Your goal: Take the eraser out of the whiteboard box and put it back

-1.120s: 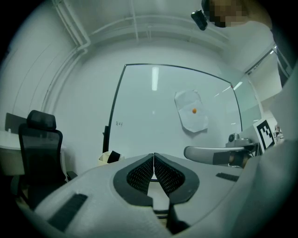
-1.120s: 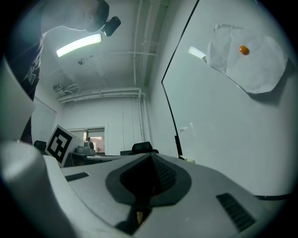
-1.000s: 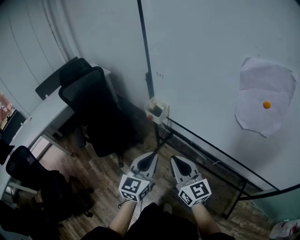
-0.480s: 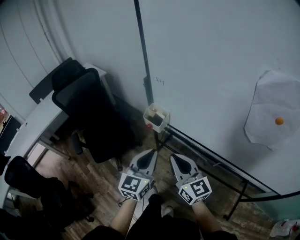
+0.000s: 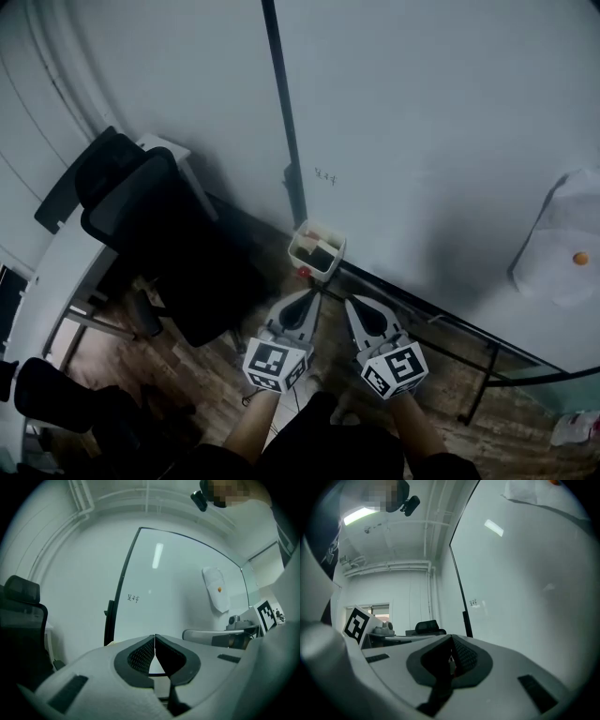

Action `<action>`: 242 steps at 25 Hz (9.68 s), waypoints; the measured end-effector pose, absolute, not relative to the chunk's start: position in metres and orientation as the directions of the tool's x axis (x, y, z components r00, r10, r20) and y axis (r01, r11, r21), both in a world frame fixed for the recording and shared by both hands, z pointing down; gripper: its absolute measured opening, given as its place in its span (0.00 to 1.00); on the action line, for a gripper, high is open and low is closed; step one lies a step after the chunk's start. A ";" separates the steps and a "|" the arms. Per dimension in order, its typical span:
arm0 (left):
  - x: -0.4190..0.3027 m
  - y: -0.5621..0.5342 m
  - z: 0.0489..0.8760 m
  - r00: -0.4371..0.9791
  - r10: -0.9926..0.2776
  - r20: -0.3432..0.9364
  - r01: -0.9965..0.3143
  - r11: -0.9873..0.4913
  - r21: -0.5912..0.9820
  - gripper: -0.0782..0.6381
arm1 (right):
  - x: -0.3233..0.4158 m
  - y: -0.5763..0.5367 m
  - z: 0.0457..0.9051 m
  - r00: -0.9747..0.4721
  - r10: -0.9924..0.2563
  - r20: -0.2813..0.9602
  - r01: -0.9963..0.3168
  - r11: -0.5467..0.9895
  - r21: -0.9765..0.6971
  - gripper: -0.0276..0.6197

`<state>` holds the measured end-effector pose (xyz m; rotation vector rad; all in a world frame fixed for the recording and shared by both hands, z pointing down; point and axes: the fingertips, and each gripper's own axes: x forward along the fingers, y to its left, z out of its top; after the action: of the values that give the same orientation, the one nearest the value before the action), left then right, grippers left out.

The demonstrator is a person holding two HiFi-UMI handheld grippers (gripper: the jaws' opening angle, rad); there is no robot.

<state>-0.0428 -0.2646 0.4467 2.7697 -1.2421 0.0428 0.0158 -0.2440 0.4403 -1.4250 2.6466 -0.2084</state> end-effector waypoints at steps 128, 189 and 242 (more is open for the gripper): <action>-0.053 -0.303 0.363 0.494 -0.861 -0.122 -0.868 -0.496 -0.012 0.12 | 0.068 -0.300 0.339 -0.577 -0.755 -0.312 -0.784 0.619 -0.049 0.24; -0.109 -0.396 0.465 0.785 -0.617 0.043 -0.618 -0.779 0.108 0.12 | -0.034 -0.426 0.492 -0.570 -0.812 0.126 -0.807 0.582 0.098 0.42; -0.035 -0.223 0.393 0.731 -0.679 -0.070 -0.682 -0.731 -0.028 0.12 | 0.047 -0.187 0.382 -0.374 -0.877 -0.302 -0.880 0.438 -0.184 0.05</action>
<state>-0.0354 -0.2234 0.3928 2.9701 -1.1690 -0.0887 0.0472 -0.1872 0.3822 -1.4975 2.3425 0.0114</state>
